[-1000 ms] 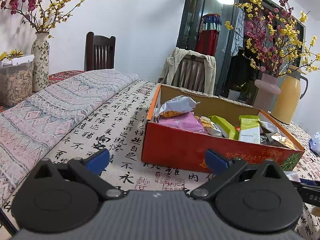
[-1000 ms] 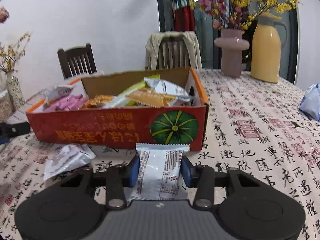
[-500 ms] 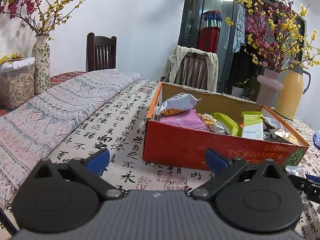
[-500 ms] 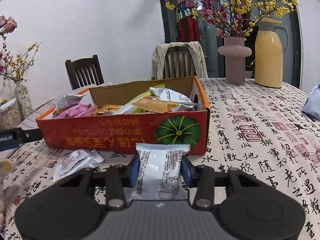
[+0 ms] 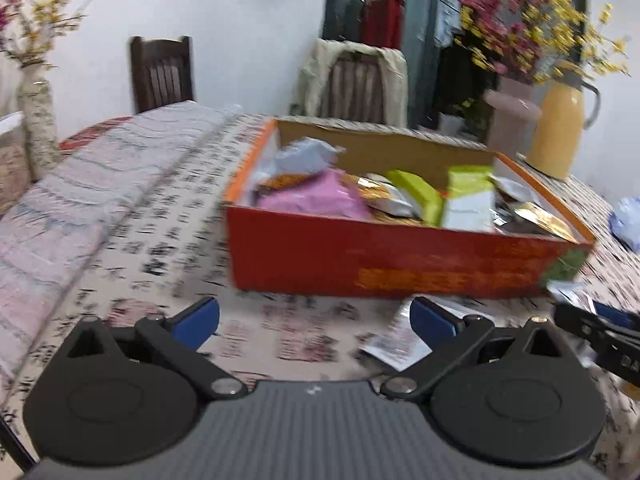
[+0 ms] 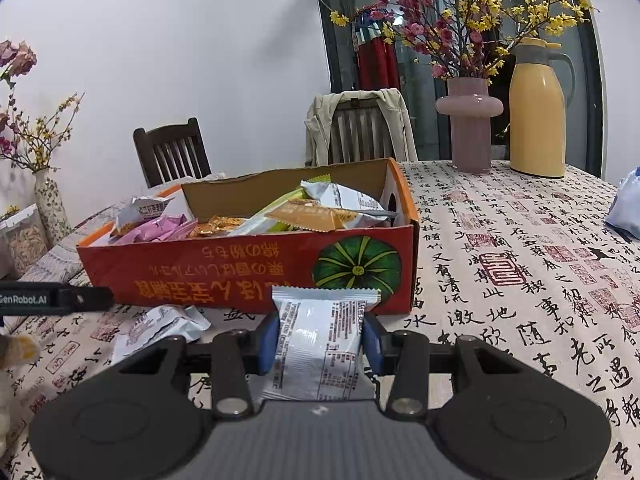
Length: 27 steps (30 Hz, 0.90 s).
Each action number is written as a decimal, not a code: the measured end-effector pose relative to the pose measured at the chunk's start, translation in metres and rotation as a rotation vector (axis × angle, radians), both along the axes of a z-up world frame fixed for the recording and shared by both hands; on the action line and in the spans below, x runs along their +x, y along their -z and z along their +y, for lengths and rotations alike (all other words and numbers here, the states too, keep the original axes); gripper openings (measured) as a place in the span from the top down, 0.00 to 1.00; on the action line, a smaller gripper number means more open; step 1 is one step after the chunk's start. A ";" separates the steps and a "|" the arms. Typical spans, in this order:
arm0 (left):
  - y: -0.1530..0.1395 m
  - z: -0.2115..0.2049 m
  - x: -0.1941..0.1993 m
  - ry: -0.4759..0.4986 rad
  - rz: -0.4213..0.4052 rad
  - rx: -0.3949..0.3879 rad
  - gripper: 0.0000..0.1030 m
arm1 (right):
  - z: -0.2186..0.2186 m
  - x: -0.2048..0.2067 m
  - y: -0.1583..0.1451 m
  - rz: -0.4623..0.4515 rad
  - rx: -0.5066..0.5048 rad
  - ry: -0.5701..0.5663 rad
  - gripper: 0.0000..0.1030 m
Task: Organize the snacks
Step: 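Grasp the white packet with the left tool while the right tool holds its packet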
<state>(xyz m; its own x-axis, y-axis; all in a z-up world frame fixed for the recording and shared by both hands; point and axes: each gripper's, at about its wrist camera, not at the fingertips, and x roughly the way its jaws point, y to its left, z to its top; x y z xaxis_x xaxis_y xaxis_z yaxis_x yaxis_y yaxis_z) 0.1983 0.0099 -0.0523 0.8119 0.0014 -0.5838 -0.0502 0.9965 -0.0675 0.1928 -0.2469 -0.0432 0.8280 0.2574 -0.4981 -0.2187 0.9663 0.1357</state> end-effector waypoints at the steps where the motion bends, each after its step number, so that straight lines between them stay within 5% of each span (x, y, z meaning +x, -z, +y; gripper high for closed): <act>1: 0.001 -0.006 0.002 0.016 0.008 0.015 0.00 | 0.000 0.000 0.000 -0.001 0.003 -0.002 0.59; 14: 0.010 -0.058 0.025 0.130 0.117 0.059 0.02 | -0.002 -0.001 0.001 -0.003 0.020 -0.010 0.59; 22: 0.018 -0.067 0.032 0.153 0.146 0.076 0.21 | -0.003 -0.002 0.001 -0.002 0.032 -0.022 0.59; 27: 0.015 -0.070 0.025 0.186 0.123 0.060 0.48 | -0.003 -0.002 0.001 -0.002 0.032 -0.028 0.59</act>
